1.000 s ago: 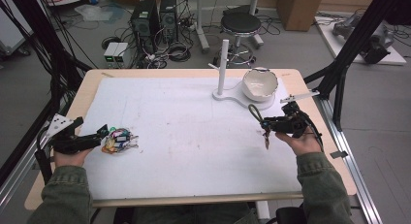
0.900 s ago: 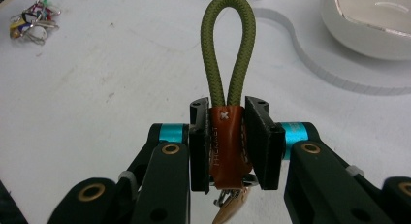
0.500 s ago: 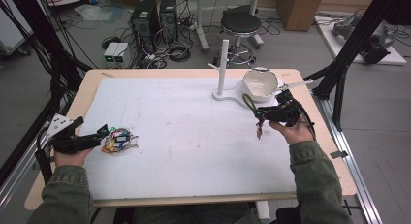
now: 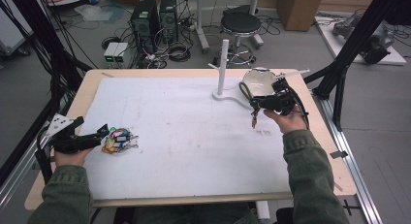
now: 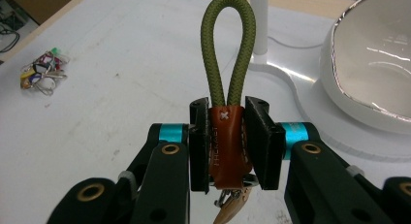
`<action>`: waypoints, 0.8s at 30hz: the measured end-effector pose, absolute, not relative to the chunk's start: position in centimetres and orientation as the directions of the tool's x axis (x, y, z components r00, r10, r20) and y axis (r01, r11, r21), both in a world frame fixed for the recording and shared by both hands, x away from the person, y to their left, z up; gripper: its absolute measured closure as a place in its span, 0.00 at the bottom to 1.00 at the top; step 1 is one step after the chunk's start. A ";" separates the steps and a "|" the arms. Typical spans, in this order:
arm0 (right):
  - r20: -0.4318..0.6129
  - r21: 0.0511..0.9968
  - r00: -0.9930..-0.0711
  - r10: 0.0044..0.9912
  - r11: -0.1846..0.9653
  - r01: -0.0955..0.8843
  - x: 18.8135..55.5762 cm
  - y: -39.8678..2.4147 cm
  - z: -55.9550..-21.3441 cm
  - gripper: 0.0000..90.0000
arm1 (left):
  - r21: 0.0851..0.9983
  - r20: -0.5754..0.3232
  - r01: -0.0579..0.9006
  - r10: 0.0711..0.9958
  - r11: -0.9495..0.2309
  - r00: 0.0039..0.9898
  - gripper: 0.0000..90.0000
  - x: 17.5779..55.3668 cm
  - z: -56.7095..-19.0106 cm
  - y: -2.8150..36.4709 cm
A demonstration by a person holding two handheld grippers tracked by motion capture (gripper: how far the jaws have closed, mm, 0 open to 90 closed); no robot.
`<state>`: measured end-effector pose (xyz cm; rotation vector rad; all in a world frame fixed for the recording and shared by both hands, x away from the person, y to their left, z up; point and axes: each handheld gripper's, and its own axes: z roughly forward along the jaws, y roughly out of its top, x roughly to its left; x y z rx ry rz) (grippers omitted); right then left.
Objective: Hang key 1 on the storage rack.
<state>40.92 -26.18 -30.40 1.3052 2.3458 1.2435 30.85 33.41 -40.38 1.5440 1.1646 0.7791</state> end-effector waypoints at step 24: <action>0.164 0.774 -0.594 0.787 0.271 0.572 43.8 -23.0 -26.9 0.80 | 0.956 -0.078 0.291 0.941 -0.023 0.328 0.02 30.9 -40.4 33.4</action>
